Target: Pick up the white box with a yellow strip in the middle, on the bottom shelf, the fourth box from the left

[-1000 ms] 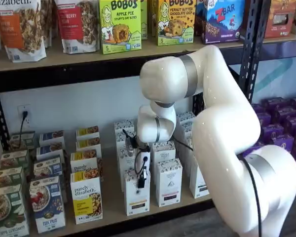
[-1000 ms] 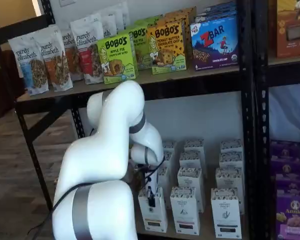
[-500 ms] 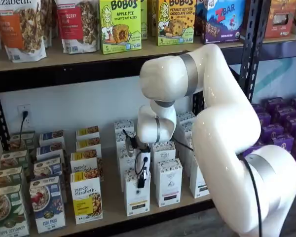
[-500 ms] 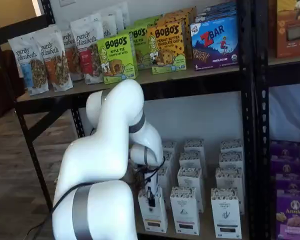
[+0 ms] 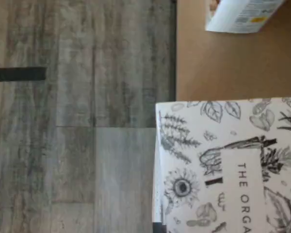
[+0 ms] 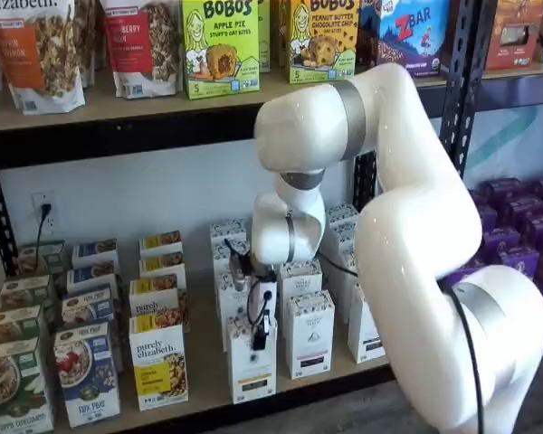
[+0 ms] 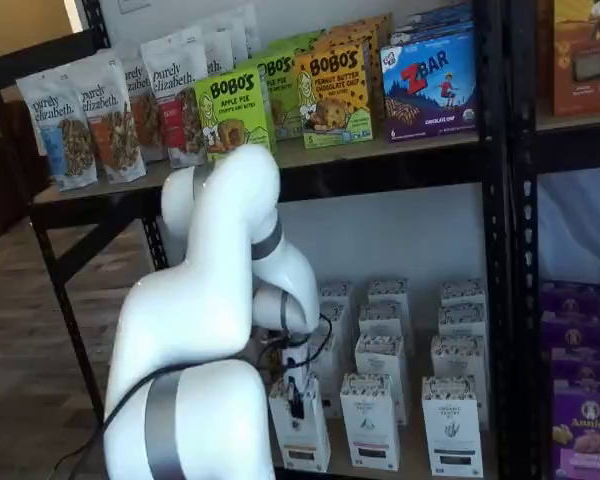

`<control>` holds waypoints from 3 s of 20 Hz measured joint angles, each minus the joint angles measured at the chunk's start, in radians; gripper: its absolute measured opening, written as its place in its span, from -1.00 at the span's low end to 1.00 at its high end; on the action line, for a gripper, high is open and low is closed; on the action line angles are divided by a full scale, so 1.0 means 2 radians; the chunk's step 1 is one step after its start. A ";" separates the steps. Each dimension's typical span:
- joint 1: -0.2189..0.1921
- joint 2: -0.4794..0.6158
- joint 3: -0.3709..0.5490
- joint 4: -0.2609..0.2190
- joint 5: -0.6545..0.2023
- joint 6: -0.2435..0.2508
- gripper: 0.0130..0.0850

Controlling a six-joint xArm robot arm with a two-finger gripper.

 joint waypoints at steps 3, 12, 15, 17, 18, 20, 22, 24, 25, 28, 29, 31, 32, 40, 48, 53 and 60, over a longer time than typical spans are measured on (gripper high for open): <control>0.008 -0.023 0.038 0.006 -0.017 0.000 -0.11; 0.028 -0.102 0.152 0.058 -0.053 -0.033 -0.11; 0.030 -0.121 0.173 0.057 -0.052 -0.031 -0.11; 0.033 -0.147 0.203 0.054 -0.061 -0.025 -0.11; 0.034 -0.154 0.211 0.051 -0.063 -0.022 -0.11; 0.035 -0.167 0.225 0.055 -0.064 -0.024 -0.11; 0.039 -0.191 0.248 0.059 -0.064 -0.025 -0.11; 0.042 -0.215 0.270 0.060 -0.063 -0.021 -0.11; 0.043 -0.222 0.275 0.057 -0.062 -0.018 -0.11; 0.044 -0.241 0.293 0.042 -0.060 -0.002 -0.11; 0.045 -0.246 0.297 0.039 -0.060 0.002 -0.11; 0.046 -0.254 0.304 0.038 -0.061 0.004 -0.11; 0.046 -0.260 0.309 0.036 -0.060 0.006 -0.11; 0.049 -0.316 0.352 0.002 -0.049 0.043 -0.11; 0.049 -0.356 0.374 -0.014 -0.034 0.060 -0.11; 0.044 -0.381 0.383 -0.041 -0.020 0.082 -0.11; 0.038 -0.414 0.389 -0.058 0.013 0.094 -0.11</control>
